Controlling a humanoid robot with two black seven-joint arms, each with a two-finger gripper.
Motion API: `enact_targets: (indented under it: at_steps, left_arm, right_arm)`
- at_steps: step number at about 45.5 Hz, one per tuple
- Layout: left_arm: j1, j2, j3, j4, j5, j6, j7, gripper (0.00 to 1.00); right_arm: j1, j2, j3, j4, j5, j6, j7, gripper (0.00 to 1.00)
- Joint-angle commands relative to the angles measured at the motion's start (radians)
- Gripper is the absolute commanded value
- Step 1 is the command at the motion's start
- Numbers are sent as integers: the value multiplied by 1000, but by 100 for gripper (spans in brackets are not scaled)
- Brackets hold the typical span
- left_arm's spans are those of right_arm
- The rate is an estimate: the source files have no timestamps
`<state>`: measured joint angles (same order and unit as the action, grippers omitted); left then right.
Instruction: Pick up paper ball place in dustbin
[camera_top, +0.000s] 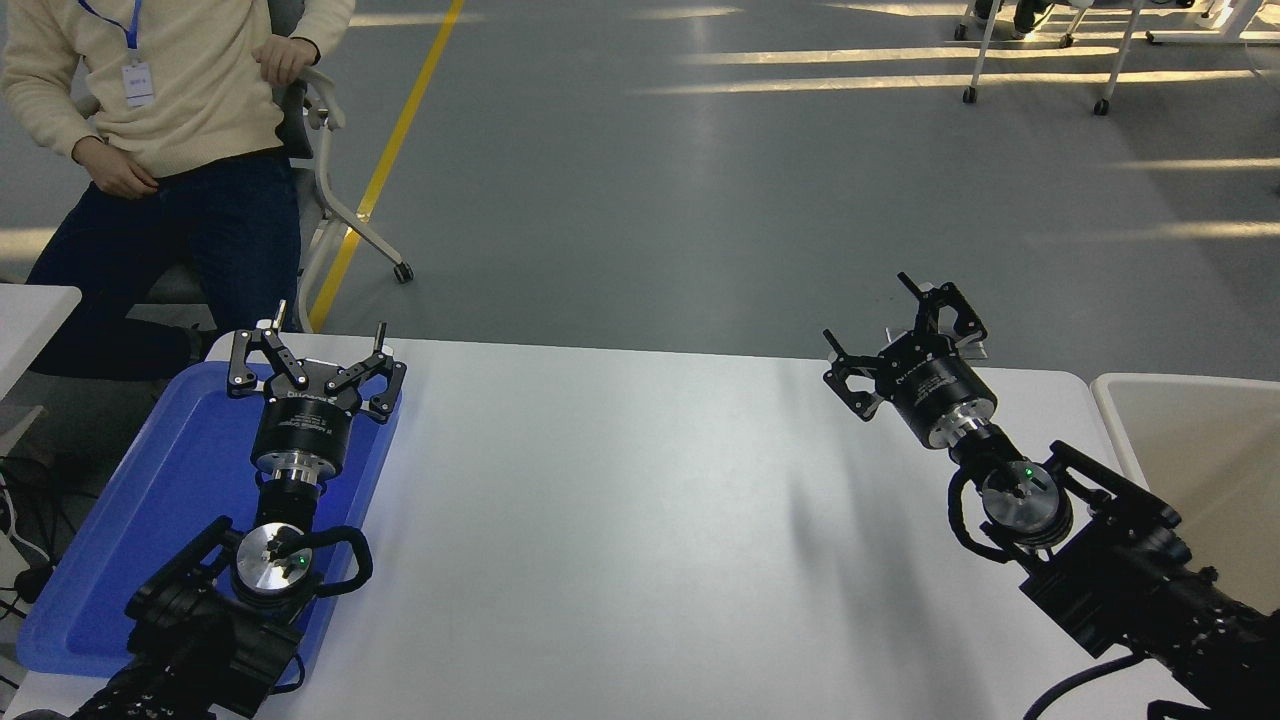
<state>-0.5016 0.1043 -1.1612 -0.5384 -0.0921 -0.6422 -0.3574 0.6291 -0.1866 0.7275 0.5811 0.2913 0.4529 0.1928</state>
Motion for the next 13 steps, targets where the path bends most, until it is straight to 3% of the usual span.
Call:
enact_targets:
  at_steps: [1, 13]
  left_arm:
    - [0, 0, 0, 0, 0, 1, 0, 100]
    - [0, 0, 0, 0, 0, 1, 0, 100]
  right_arm:
    - [-12, 6, 1, -4, 5, 13, 1, 100]
    - [-17, 4, 3, -1, 5, 18, 1, 100]
